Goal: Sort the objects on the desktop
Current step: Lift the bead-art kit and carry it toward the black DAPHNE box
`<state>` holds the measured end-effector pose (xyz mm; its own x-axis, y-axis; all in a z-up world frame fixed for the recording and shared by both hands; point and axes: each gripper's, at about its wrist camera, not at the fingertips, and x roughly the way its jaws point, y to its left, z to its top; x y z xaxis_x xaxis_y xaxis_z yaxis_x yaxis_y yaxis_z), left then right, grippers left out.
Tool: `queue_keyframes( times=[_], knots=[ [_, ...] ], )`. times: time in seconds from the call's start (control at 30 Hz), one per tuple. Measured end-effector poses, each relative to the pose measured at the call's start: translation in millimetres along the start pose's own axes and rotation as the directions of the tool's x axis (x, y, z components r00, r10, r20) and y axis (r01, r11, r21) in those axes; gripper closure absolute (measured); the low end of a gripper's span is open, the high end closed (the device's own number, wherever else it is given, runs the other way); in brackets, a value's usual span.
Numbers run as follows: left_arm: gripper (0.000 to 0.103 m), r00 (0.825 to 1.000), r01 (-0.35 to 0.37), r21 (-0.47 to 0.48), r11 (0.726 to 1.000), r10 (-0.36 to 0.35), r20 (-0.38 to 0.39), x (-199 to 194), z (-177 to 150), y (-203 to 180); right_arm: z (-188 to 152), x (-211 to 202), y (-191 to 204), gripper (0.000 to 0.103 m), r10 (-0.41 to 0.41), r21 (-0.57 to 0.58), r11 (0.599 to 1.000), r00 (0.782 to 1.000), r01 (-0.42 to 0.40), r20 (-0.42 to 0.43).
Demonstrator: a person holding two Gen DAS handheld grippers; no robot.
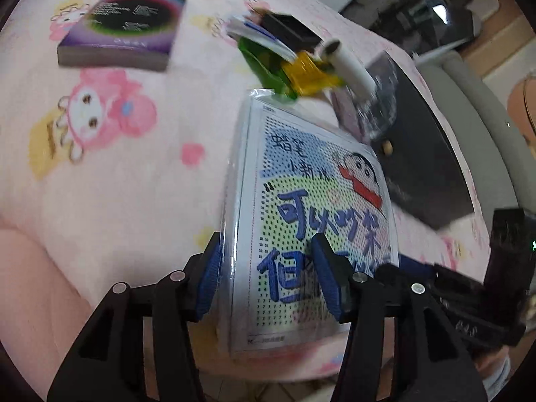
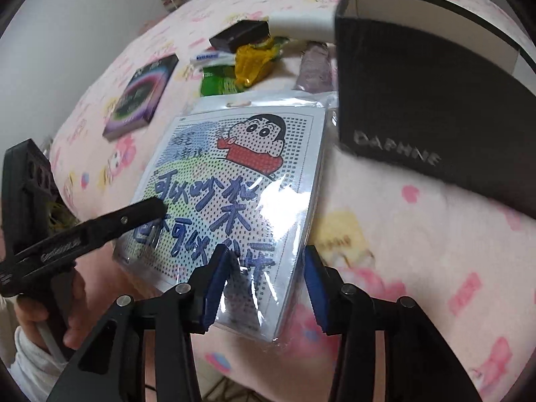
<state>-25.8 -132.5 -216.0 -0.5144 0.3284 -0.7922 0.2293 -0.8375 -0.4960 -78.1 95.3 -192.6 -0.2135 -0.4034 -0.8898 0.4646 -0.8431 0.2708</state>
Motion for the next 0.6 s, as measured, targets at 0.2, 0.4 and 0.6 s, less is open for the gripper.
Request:
queue_keyframes(
  times=[0.2, 0.4, 0.6],
  knots=[
    [0.051, 1.000, -0.014, -0.024, 1.000, 0.014, 0.015, 6.9, 12.5, 5.4, 1.7, 3.7, -3.1, 0.062, -0.015, 0.022, 1.000, 1.000, 0.015, 0.008],
    [0.041, 0.999, -0.037, 0.004, 0.999, 0.037, 0.020, 15.7, 16.3, 0.0, 2.7, 6.5, -5.6, 0.059, -0.014, 0.039, 0.999, 1.000, 0.013, 0.016],
    [0.036, 1.000, -0.021, -0.006, 1.000, 0.022, 0.019, 20.9, 13.6, 3.3, 3.2, 17.4, -13.4, 0.057, 0.016, 0.093, 0.995, 0.997, -0.023, 0.079]
  ],
)
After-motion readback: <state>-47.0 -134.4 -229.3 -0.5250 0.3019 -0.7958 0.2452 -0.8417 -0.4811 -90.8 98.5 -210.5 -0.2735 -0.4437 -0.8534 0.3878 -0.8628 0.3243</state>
